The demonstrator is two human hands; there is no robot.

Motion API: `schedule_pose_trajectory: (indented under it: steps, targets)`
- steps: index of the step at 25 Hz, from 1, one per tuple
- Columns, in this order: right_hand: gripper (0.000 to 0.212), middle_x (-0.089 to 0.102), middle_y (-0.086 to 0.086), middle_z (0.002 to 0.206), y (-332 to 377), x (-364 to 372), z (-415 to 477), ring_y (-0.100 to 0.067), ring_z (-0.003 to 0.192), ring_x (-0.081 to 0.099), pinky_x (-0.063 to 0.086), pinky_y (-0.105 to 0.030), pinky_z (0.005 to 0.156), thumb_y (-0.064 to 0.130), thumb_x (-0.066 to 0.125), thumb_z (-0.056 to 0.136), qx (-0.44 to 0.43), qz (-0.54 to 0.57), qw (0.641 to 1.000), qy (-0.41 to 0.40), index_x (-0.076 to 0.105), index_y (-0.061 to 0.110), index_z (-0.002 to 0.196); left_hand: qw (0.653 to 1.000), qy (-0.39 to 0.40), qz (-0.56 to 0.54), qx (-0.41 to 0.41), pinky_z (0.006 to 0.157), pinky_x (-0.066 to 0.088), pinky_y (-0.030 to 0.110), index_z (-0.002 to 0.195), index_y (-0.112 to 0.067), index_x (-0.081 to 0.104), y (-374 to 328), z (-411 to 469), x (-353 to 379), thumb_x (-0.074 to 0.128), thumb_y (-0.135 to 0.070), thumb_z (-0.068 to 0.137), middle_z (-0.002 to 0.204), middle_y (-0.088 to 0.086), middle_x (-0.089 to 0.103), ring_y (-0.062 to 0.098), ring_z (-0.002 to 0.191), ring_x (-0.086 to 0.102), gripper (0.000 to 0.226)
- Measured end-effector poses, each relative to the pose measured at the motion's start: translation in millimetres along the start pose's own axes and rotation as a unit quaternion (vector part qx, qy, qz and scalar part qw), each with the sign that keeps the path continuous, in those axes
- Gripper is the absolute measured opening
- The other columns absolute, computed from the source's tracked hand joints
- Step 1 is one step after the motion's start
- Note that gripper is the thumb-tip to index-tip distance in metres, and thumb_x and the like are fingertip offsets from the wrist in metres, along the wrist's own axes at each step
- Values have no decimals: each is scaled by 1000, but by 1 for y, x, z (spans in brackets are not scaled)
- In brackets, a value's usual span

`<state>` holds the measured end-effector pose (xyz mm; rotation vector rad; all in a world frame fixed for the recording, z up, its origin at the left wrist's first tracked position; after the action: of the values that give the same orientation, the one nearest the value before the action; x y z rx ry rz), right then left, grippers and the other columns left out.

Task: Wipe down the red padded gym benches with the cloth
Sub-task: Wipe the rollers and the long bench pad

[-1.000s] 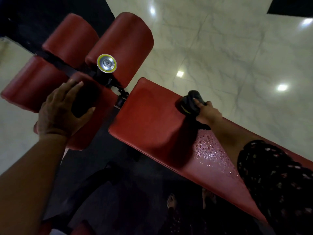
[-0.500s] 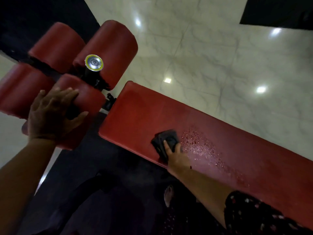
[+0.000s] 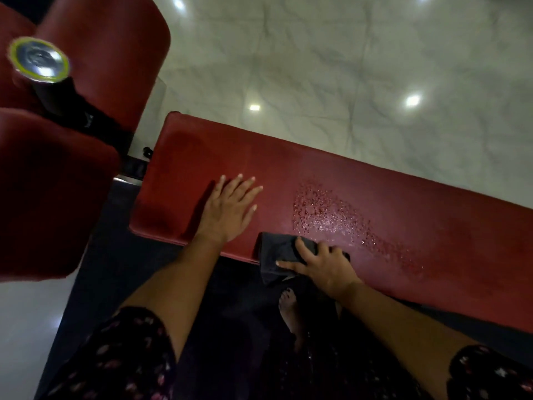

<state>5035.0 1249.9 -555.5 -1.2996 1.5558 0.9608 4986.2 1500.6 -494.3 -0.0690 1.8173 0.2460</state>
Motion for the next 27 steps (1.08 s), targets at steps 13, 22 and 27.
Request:
schedule_pose_trajectory:
  steps: [13,22,27]
  targets:
    - [65,29,-7,140,-153,-58,137,-38,102,48,41,-42,67,36,49,99,344,91,934,-29,11,59,147,990,-109,-78,-39,119,18,49,146,-28,44,17,51,66,33,-38,97,152,-1,43,24,143,32,51]
    - [86,29,-13,139,-76,-52,108,-41,106,53,46,-39,75,21,58,88,466,369,804,-6,7,49,151,991,-107,-68,-43,120,17,48,147,-29,44,17,52,65,37,-46,92,152,-2,42,23,143,32,57]
    - [93,13,-10,153,27,-28,38,-32,103,51,53,-41,73,19,53,91,458,319,828,49,-11,56,146,989,-117,-80,-49,120,16,48,146,-29,44,16,51,66,37,-46,92,152,-1,43,24,143,33,58]
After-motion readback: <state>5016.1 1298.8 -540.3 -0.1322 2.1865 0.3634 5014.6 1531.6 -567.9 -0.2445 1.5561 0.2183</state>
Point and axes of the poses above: each hand's wrist, its own z-axis towards the middle knuckle, its own x-axis out of the palm, y = z × x, the point moved 2 cm from there along z, towards the middle knuckle
